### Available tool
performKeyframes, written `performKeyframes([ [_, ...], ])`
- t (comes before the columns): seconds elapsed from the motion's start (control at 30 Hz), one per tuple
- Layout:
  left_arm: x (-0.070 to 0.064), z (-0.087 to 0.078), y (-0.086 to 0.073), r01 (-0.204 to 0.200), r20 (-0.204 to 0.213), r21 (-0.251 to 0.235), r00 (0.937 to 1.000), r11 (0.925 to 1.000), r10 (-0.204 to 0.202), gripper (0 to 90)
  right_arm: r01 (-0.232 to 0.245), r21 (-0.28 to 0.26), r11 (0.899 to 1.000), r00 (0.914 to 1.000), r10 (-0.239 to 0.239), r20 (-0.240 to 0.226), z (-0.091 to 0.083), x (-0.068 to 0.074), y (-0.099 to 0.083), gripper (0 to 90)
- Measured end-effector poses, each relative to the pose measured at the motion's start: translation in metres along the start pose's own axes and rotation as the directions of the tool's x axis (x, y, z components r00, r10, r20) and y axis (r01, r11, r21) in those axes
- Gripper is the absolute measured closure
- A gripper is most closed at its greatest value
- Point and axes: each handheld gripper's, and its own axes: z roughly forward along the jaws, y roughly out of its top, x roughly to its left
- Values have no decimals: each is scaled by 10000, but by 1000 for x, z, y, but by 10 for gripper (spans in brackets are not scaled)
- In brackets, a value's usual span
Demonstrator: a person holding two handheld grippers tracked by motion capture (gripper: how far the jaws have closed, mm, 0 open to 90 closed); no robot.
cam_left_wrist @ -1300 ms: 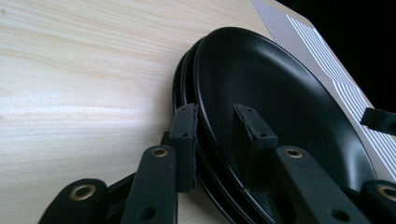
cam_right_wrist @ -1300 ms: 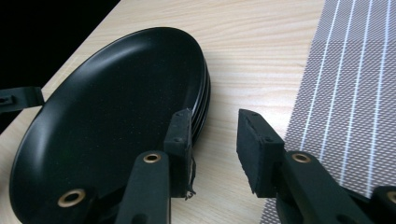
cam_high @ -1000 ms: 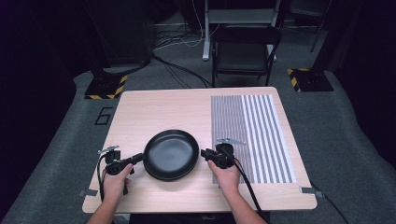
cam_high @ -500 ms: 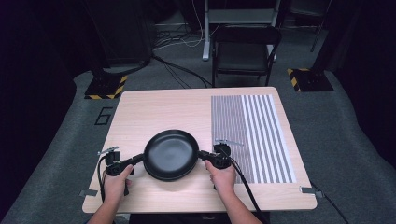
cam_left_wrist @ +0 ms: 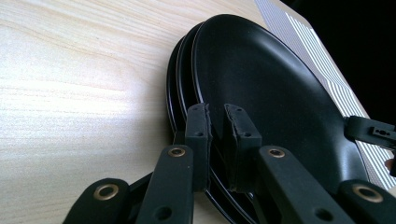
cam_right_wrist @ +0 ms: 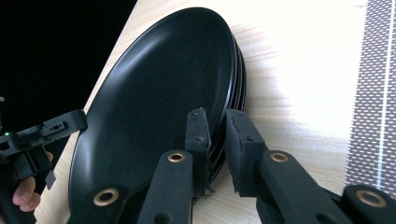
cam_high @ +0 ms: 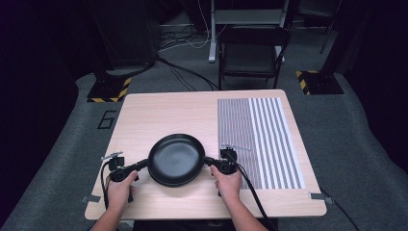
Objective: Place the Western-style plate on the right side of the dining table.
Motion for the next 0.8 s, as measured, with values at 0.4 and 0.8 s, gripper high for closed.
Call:
performKeyframes([
  [0.4,-8,4,0,-159,-256,23,9995,9999,160,806,-417,-76,9991,9991,416,-84,-2,-4,4,812],
  [0.8,-17,7,4,156,-911,272,9958,9995,-130,808,-485,71,9988,9988,484,115,0,-4,5,788],
])
